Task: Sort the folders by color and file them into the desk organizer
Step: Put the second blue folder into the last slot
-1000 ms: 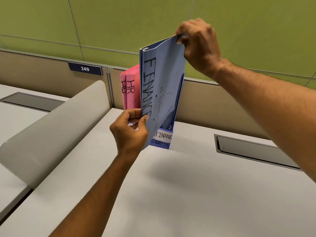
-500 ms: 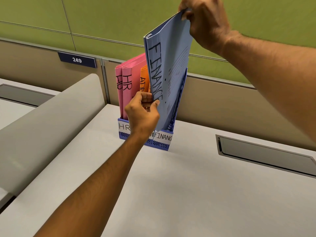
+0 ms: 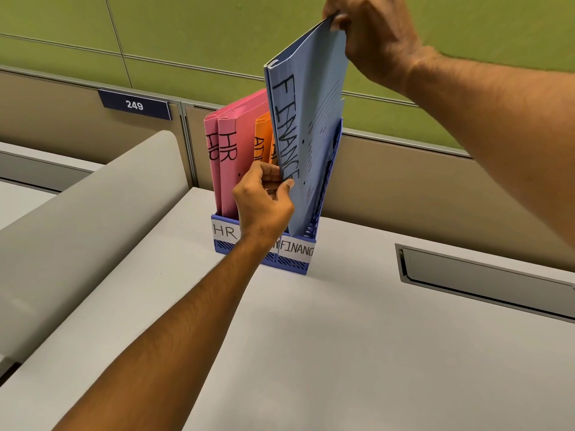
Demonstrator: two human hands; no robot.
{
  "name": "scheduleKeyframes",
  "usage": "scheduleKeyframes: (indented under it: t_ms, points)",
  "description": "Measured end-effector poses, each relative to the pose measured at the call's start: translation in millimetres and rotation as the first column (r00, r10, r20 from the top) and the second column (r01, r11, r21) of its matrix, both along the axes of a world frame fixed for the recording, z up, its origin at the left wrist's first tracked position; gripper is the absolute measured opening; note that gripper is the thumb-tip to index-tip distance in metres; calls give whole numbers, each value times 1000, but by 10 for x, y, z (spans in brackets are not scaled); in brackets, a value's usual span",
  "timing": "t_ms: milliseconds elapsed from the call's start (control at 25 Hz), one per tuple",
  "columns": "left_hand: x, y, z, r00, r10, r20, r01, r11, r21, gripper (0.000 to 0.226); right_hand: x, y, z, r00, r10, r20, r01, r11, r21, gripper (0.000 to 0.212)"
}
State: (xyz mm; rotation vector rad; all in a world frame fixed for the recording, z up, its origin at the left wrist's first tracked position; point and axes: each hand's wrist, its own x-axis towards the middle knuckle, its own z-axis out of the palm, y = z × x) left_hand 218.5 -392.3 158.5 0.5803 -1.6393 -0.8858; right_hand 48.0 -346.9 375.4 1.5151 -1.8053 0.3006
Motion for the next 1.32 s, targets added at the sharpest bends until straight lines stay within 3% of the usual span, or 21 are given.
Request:
scheduleKeyframes:
  t_ms: [280, 480, 720, 960, 1320]
  points:
    - [-101, -46, 31, 999, -15, 51, 18, 998, -58, 30, -109, -33, -13, 996, -60, 60, 58, 998, 40, 32]
    - [-130, -51, -73, 991, -7, 131, 12, 999, -42, 32, 3, -26, -95, 998, 10, -59, -6, 998, 58, 31]
    - [-142, -29, -101, 983, -2, 185, 14, 998, -65, 33, -18, -15, -135, 996, -8, -87, 15, 997, 78, 28]
    - [-151, -25, -149, 976, -3, 216, 26, 994, -104, 29, -117, -17, -329, 999, -51, -12, 52, 991, 119, 30]
    - [-181, 30, 28, 979, -28, 201, 64, 982, -177, 50, -224, 72, -769, 979, -147, 143, 124, 980, 158, 35]
